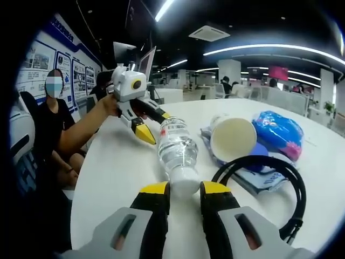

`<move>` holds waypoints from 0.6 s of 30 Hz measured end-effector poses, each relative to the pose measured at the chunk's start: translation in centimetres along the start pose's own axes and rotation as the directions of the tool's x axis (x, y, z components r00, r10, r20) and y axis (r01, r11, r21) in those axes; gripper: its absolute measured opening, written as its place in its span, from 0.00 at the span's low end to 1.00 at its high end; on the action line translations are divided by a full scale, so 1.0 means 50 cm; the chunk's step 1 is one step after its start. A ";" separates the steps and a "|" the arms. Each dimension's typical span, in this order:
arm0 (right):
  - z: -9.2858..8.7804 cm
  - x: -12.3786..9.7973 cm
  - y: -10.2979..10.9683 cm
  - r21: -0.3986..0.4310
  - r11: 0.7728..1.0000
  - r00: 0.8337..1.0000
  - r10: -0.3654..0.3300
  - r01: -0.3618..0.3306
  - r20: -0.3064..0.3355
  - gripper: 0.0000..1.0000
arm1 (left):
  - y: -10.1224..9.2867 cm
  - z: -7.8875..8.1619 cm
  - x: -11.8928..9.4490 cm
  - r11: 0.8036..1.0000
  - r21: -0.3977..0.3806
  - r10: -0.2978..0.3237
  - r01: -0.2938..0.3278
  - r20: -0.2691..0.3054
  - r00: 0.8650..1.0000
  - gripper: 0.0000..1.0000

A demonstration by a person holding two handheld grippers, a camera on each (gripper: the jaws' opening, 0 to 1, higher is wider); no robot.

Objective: Arrange the tabletop items into an orderly group along one side of the table until the central work area is clear of visible clutter.

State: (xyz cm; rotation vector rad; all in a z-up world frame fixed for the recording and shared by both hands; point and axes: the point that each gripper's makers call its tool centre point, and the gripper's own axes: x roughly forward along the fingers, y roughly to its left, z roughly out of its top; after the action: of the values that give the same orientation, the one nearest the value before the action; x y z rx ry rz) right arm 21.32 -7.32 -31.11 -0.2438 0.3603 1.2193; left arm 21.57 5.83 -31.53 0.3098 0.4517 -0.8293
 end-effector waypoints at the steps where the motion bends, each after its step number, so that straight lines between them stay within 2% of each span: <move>1: 0.000 0.000 0.001 -0.001 1.000 1.000 0.000 0.000 -0.001 0.20 | -0.001 0.000 0.000 1.000 0.002 -0.001 0.001 0.001 1.000 0.39; 18: 0.015 -0.003 0.007 -0.011 1.000 1.000 -0.006 0.007 0.018 0.20 | 0.001 -0.002 -0.001 1.000 0.013 0.000 0.000 -0.006 1.000 0.38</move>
State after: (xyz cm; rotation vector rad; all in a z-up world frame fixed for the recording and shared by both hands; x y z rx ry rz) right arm 21.04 -7.04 -30.34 -0.2432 0.3374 1.2166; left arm 21.54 5.95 -31.60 0.3244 0.4526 -0.8321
